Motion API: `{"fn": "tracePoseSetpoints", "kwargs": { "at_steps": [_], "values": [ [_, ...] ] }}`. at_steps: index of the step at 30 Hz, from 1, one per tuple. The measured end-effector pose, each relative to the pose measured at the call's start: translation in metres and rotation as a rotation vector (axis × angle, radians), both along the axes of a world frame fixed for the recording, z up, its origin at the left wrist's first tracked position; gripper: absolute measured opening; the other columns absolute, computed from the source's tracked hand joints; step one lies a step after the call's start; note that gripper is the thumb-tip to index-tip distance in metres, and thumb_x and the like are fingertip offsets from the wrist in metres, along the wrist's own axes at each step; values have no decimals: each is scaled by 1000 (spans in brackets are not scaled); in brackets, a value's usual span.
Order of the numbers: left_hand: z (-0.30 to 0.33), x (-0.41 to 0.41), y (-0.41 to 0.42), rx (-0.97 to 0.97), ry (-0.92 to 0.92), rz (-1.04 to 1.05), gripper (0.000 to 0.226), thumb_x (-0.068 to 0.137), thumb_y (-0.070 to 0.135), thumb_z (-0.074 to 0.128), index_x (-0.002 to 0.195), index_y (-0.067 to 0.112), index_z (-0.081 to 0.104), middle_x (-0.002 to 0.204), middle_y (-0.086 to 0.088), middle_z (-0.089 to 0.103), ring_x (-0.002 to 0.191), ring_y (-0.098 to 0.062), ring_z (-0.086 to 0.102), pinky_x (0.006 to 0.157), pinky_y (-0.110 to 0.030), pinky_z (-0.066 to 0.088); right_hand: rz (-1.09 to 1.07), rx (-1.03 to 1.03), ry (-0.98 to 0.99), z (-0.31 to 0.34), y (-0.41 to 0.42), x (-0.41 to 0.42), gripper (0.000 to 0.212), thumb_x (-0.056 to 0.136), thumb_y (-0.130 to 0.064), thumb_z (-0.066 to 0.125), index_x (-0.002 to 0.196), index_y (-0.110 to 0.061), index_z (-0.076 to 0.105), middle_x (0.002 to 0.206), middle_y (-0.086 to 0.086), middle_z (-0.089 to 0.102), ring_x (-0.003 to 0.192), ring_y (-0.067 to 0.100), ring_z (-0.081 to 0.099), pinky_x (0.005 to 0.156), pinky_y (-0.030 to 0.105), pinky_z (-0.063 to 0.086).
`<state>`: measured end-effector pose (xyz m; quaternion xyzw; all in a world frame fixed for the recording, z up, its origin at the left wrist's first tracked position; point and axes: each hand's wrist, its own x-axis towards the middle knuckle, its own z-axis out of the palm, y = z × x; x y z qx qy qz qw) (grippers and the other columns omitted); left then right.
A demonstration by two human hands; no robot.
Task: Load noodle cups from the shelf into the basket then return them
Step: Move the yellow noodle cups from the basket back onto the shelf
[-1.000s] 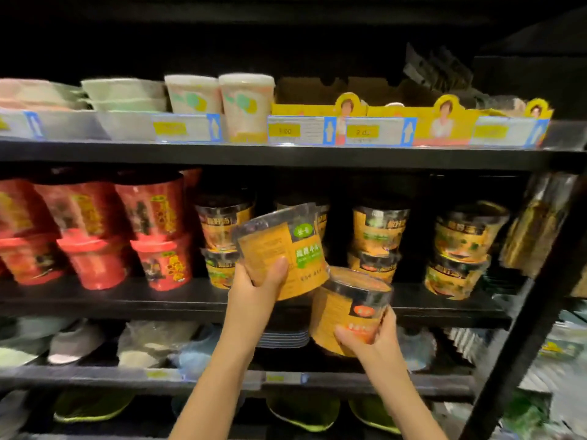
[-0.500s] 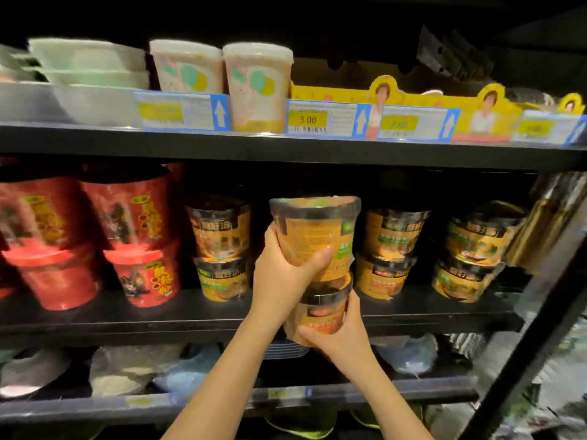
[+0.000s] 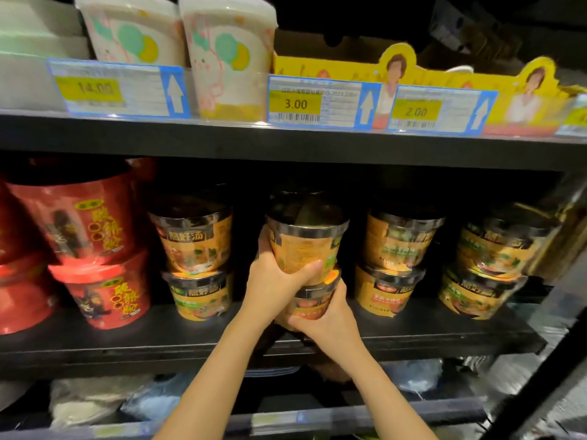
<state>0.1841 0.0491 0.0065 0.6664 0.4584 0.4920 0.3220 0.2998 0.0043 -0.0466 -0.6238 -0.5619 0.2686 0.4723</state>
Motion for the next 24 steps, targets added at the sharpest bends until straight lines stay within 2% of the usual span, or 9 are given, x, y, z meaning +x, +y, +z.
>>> {"fn": "tracePoseSetpoints", "kwargs": {
  "at_steps": [3, 6, 9, 13, 20, 24],
  "values": [
    [-2, 4, 9, 25, 28, 37, 101, 64, 47, 77, 142, 15, 23, 121, -3, 55, 113, -20, 54, 85, -23, 42, 3, -42, -8, 1, 12, 3, 76, 61, -40, 83, 113, -27, 30, 114, -10, 51, 108, 11, 55, 84, 24, 47],
    [-4, 5, 17, 24, 3, 53, 110, 54, 55, 70, 144, 19, 19, 132, -5, 51, 119, -20, 51, 91, -25, 42, 3, -80, -8, -2, 24, 5, 82, 57, -47, 84, 115, -27, 30, 119, -8, 52, 111, 13, 54, 92, 29, 48],
    [-6, 6, 22, 4, -23, 60, 113, 51, 56, 75, 144, 20, 21, 136, -5, 48, 123, -20, 48, 96, -27, 42, 7, -112, -30, -4, 32, 6, 89, 53, -54, 82, 120, -26, 32, 122, -6, 53, 113, 15, 54, 95, 34, 49],
    [-6, 6, 24, 25, -53, 114, 119, 40, 66, 65, 143, 20, 24, 136, -5, 48, 123, -20, 48, 99, -34, 44, 17, -111, -55, -2, 35, 7, 91, 57, -51, 83, 127, -19, 35, 116, -8, 52, 110, 12, 54, 90, 27, 49],
    [-8, 6, 21, 20, -6, 137, 117, 43, 70, 61, 142, 18, 25, 133, -7, 50, 121, -22, 50, 99, -40, 46, 28, -156, -77, -4, 36, 9, 90, 57, -53, 82, 127, -16, 39, 118, -5, 54, 111, 14, 55, 92, 31, 50],
    [-4, 5, 17, 22, 5, 123, 114, 47, 69, 62, 142, 16, 25, 130, -7, 51, 118, -22, 51, 97, -36, 45, 40, -175, -70, -2, 36, 9, 81, 59, -49, 82, 122, -15, 43, 113, -5, 55, 109, 13, 56, 91, 32, 50]
  ]
}}
